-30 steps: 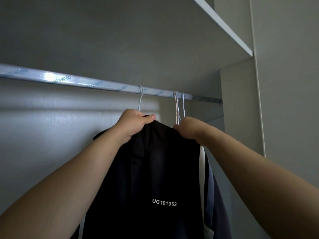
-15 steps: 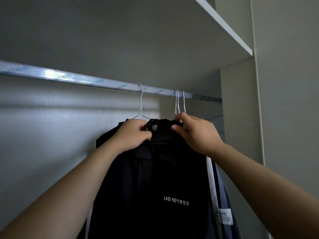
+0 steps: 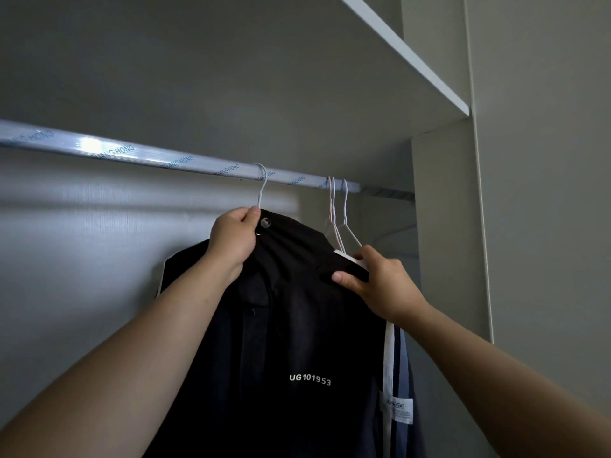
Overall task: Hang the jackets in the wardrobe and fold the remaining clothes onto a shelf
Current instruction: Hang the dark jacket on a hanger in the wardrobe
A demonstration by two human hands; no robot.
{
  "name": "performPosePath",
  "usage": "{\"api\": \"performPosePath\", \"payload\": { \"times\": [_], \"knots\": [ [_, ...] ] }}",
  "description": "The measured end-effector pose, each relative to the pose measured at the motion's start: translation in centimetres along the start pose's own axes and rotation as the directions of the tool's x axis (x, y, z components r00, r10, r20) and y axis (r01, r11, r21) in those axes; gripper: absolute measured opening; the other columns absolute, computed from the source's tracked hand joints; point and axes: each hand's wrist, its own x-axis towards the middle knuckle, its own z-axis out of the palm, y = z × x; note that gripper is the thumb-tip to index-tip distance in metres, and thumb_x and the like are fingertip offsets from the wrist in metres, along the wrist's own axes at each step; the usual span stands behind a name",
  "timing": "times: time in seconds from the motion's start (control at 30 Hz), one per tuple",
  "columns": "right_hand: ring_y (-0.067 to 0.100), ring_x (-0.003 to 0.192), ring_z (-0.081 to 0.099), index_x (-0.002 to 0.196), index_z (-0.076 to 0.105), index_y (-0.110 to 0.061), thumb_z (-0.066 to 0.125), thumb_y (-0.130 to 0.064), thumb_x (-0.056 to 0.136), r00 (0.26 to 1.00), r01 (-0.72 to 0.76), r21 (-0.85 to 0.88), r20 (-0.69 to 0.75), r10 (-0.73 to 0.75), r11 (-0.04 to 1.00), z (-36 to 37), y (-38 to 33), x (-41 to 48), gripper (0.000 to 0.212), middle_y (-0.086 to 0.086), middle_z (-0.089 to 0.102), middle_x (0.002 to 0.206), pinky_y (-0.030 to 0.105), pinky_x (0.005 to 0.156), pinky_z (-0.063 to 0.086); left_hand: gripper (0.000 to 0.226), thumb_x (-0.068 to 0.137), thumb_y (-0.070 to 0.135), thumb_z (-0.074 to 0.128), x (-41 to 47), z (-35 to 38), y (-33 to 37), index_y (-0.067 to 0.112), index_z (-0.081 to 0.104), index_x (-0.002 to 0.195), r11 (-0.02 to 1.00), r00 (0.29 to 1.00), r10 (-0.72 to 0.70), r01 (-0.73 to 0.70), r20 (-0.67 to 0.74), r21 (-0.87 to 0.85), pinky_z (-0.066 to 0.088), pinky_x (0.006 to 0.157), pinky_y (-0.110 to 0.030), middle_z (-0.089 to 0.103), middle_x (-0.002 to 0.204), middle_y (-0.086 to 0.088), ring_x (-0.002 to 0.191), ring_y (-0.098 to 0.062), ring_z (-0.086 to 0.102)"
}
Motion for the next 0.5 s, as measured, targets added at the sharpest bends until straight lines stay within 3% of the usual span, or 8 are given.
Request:
{"api": "performPosePath", "payload": {
  "times": [0.13, 0.23, 0.33, 0.43, 0.5],
  "knots": [
    [-0.002, 0.076, 0.059, 0.099, 0.047, -0.036, 0.062, -0.080, 0.072, 1.000, 0.015, 0.003, 0.019, -0.015, 1.000, -1.0, 0.7, -0.6, 0.054, -0.015, 0.061, 0.083, 0.014, 0.059, 0.043, 0.036, 0.106, 0.033, 0.048, -0.4, 0.9, -0.8, 0.012, 0.067, 0.086, 0.994, 0.991, 0.058, -0.046, -0.118, 0.096, 0.044, 0.071, -0.034, 0.062, 0.075, 0.001, 0.076, -0.021, 0.056],
    [0.006, 0.074, 0.061, 0.096, 0.050, -0.027, 0.062, -0.081, 0.072, 0.999, -0.007, -0.044, 0.042, 0.009, 0.999, -1.5, 2.0, -1.6, 0.061, -0.009, 0.064, 0.081, 0.026, 0.062, 0.052, 0.041, 0.106, 0.037, 0.045, -0.8, 1.6, -0.8, 0.016, 0.053, 0.071, 0.946, 0.981, 0.143, -0.097, -0.131, 0.308, 0.036, 0.064, -0.035, 0.054, 0.066, 0.002, 0.070, -0.025, 0.051],
    [0.011, 0.075, 0.063, 0.098, 0.053, -0.023, 0.053, -0.085, 0.071, 0.998, -0.062, -0.059, 0.013, 0.063, 0.996, -1.7, 3.1, -3.1, 0.068, -0.005, 0.066, 0.081, 0.034, 0.066, 0.055, 0.038, 0.106, 0.041, 0.042, -1.3, 2.0, -0.8, 0.016, 0.055, 0.080, 0.883, 0.979, 0.178, -0.114, -0.100, 0.456, 0.044, 0.066, -0.037, 0.060, 0.077, -0.001, 0.076, -0.029, 0.056],
    [0.006, 0.071, 0.059, 0.090, 0.053, -0.026, 0.051, -0.080, 0.075, 0.995, -0.099, -0.055, 0.002, 0.100, 0.994, -2.2, 3.7, -3.9, 0.056, -0.006, 0.063, 0.076, 0.019, 0.058, 0.046, 0.037, 0.107, 0.041, 0.040, -1.3, 1.9, -0.9, 0.015, 0.059, 0.089, 0.866, 0.978, 0.174, -0.097, -0.114, 0.491, 0.046, 0.068, -0.038, 0.061, 0.083, -0.003, 0.082, -0.031, 0.058],
    [0.006, 0.068, 0.056, 0.084, 0.050, -0.027, 0.056, -0.069, 0.086, 0.994, -0.105, -0.081, 0.008, 0.106, 0.991, -2.8, 3.6, -3.9, 0.042, -0.006, 0.060, 0.073, 0.016, 0.055, 0.040, 0.037, 0.107, 0.039, 0.043, -1.2, 1.8, -1.1, 0.012, 0.060, 0.086, 0.877, 0.973, 0.193, -0.113, -0.127, 0.468, 0.042, 0.067, -0.037, 0.059, 0.077, -0.002, 0.081, -0.032, 0.058]
  ]
}}
